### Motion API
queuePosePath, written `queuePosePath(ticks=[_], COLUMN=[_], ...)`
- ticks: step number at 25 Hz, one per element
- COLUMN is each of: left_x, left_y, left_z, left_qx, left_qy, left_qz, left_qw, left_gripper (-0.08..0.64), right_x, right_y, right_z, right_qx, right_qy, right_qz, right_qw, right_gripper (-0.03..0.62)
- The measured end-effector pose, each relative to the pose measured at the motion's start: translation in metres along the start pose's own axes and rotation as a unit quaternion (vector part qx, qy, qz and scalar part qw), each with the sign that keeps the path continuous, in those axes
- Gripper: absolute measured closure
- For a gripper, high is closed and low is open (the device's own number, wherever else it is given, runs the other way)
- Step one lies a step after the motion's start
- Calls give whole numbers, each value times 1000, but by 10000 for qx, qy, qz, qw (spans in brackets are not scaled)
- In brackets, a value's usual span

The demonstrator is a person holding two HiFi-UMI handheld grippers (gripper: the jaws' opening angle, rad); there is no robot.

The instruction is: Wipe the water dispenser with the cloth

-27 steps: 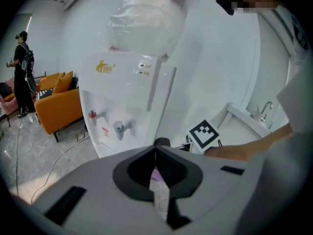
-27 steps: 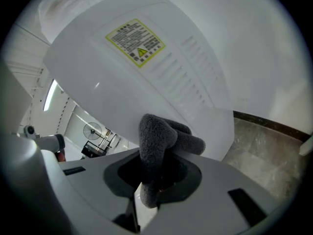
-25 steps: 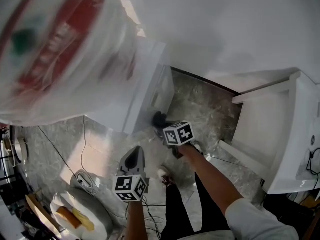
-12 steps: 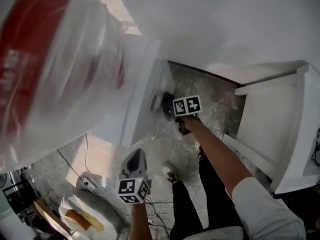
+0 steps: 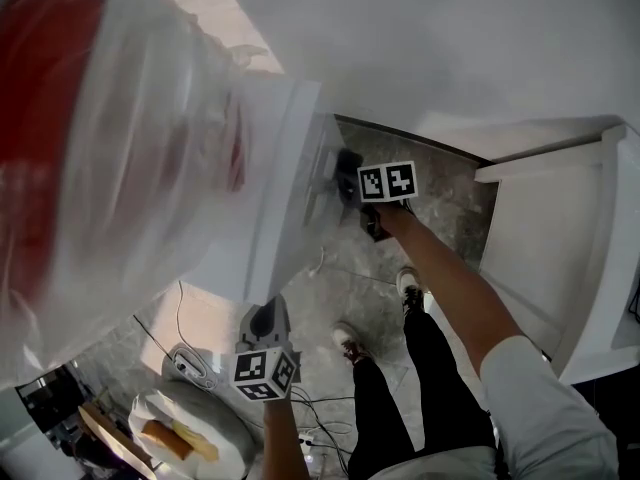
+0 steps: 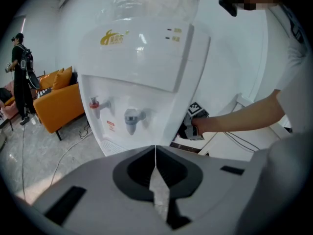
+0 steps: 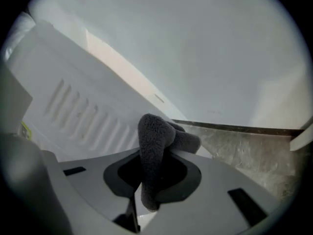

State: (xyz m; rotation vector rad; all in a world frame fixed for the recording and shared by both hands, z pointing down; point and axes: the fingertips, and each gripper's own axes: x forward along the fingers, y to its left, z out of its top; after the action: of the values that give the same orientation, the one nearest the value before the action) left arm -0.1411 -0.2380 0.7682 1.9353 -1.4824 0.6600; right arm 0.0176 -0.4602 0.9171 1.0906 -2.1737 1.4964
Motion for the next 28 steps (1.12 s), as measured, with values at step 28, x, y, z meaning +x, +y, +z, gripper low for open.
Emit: queuePosePath(ticks=[28], left_x=[-229], left_y=[0], left_z=[138], left_qx=[1071], left_qy=[-1511], left_qz=[-460], left_qw=[9816], left_gripper=[541], right_x=[-291], right_y=[329], right_z=[36], right_qx=[-2923], right_qy=[-1467], right_qz=[905], right_qw=[9407], right_gripper=[528])
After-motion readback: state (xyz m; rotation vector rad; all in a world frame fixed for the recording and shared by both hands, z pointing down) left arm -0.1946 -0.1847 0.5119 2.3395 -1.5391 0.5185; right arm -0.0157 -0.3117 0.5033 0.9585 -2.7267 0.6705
